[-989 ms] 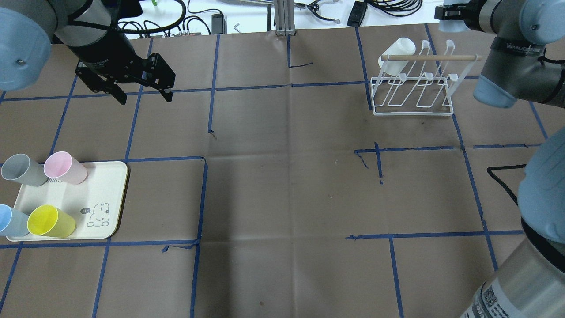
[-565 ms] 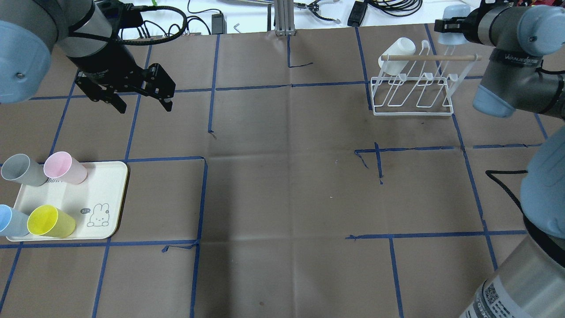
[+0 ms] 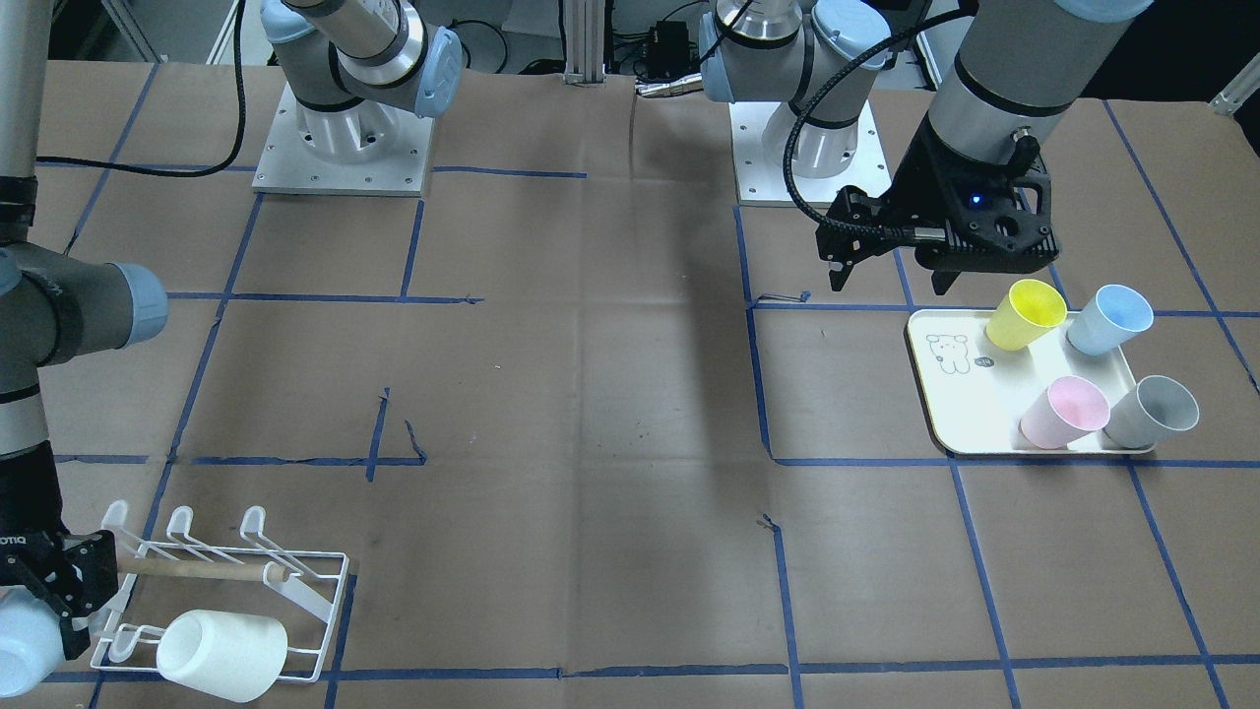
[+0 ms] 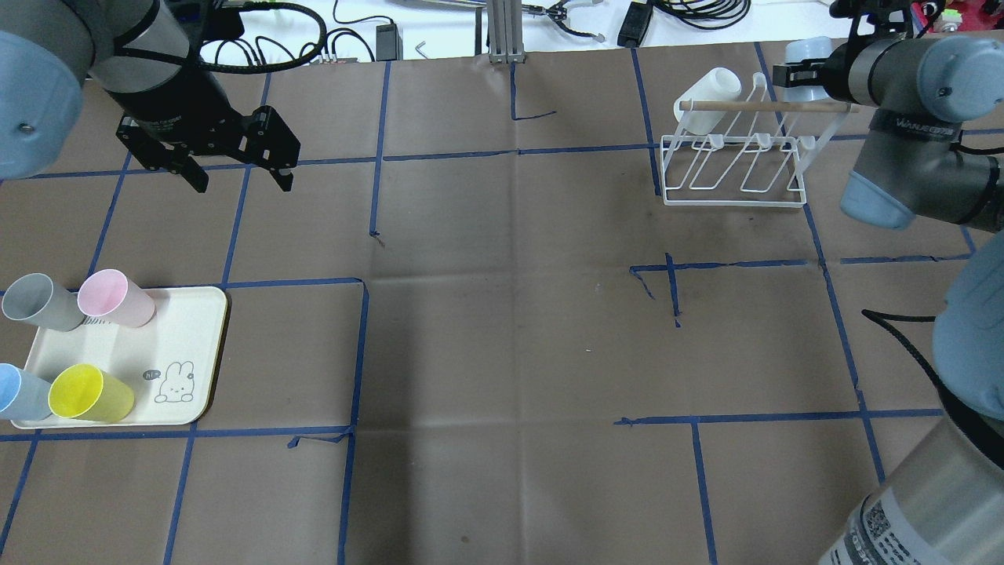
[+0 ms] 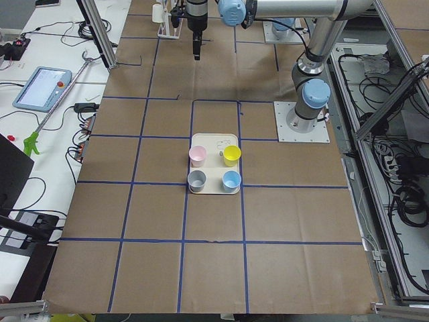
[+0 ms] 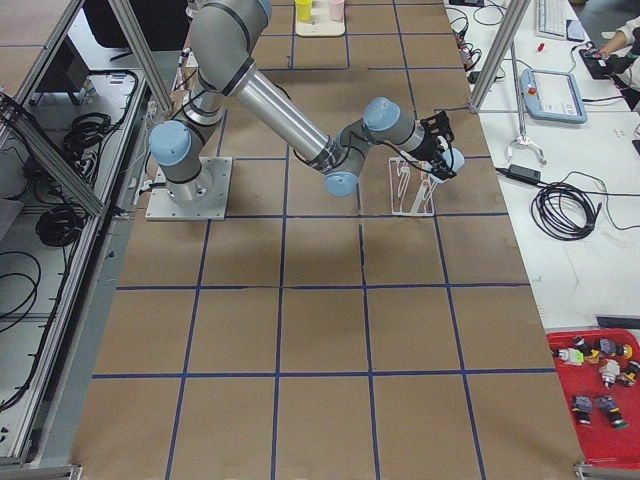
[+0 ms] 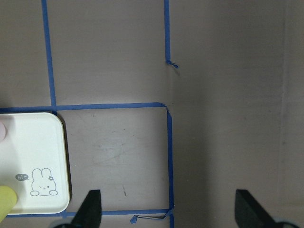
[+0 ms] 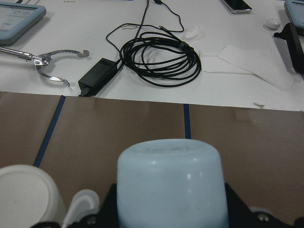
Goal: Transfer IKEA cup to right arm and place on rack
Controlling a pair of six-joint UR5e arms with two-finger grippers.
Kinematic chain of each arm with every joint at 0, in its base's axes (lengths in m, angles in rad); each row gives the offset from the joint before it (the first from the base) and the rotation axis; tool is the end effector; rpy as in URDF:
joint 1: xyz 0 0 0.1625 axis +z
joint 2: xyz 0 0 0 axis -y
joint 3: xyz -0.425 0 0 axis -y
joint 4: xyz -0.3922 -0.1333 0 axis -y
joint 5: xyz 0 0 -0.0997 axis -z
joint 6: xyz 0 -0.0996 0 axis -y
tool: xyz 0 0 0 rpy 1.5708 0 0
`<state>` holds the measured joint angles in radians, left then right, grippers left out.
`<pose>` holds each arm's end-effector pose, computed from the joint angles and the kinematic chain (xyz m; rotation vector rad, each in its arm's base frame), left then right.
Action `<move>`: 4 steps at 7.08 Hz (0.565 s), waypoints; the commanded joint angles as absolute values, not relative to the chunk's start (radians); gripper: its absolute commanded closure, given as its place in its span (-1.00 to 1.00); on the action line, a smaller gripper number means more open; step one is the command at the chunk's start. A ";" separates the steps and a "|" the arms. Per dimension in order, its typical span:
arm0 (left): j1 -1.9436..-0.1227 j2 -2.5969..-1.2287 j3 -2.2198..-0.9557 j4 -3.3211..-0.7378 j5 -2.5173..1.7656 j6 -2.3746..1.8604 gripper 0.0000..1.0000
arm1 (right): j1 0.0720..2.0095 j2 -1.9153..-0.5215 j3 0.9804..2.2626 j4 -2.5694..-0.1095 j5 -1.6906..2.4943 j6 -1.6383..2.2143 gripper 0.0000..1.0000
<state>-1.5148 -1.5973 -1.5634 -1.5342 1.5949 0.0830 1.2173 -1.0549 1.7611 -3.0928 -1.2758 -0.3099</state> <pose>-0.1024 -0.5114 0.4820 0.0417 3.1160 -0.0246 -0.0713 -0.6620 0.2850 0.1209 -2.8554 1.3033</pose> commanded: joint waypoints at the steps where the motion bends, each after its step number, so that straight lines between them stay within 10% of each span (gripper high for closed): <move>1: -1.519 -1.600 -1.557 -1.532 1.598 0.080 -0.98 | 1.216 -1.057 1.752 -3.097 -1.273 -0.311 -0.63; 4: -1.522 -1.598 -1.555 -1.505 1.598 0.080 -0.98 | 1.218 -1.051 1.729 -3.093 -1.273 -0.313 -0.64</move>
